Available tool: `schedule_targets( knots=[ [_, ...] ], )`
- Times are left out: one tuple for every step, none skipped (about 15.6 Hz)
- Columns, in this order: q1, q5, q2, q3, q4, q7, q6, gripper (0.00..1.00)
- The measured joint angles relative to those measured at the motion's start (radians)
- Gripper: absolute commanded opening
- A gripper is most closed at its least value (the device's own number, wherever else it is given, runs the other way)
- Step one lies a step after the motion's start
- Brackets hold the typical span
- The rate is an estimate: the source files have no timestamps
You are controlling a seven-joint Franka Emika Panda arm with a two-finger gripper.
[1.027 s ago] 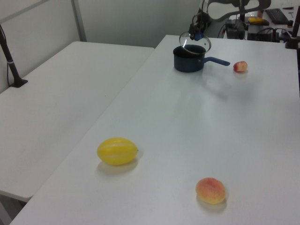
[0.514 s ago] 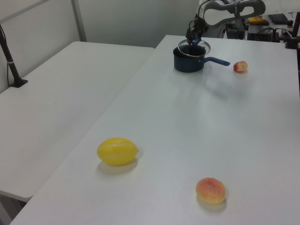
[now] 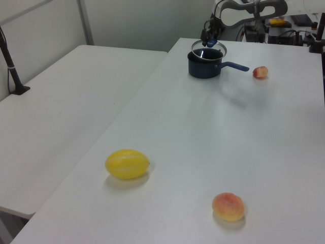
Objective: Close lid
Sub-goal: 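Lower the lid onto the saucepan rim and settle it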
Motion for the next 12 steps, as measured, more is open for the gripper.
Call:
schedule_targets(
  knots=[
    [0.0, 0.0, 0.0, 0.0, 0.001, 0.0, 0.0, 0.0],
    [0.0, 0.0, 0.0, 0.0, 0.001, 0.0, 0.0, 0.0],
    [0.0, 0.0, 0.0, 0.0, 0.002, 0.0, 0.0, 0.0],
    [0.0, 0.0, 0.0, 0.0, 0.003, 0.0, 0.001, 0.0],
    [0.001, 0.0, 0.0, 0.0, 0.004, 0.001, 0.003, 0.0],
    [0.001, 0.0, 0.0, 0.0, 0.004, 0.001, 0.005, 0.0],
    [0.001, 0.0, 0.0, 0.0, 0.005, 0.001, 0.005, 0.0],
    [0.001, 0.0, 0.0, 0.0, 0.005, 0.001, 0.006, 0.0],
    [0.001, 0.0, 0.0, 0.0, 0.005, 0.001, 0.006, 0.0],
    [0.002, 0.0, 0.0, 0.0, 0.005, 0.001, 0.007, 0.0],
    [0.002, 0.0, 0.0, 0.0, 0.005, 0.001, 0.014, 0.0],
    [0.002, 0.0, 0.001, 0.0, 0.005, 0.001, 0.026, 0.0]
  ],
)
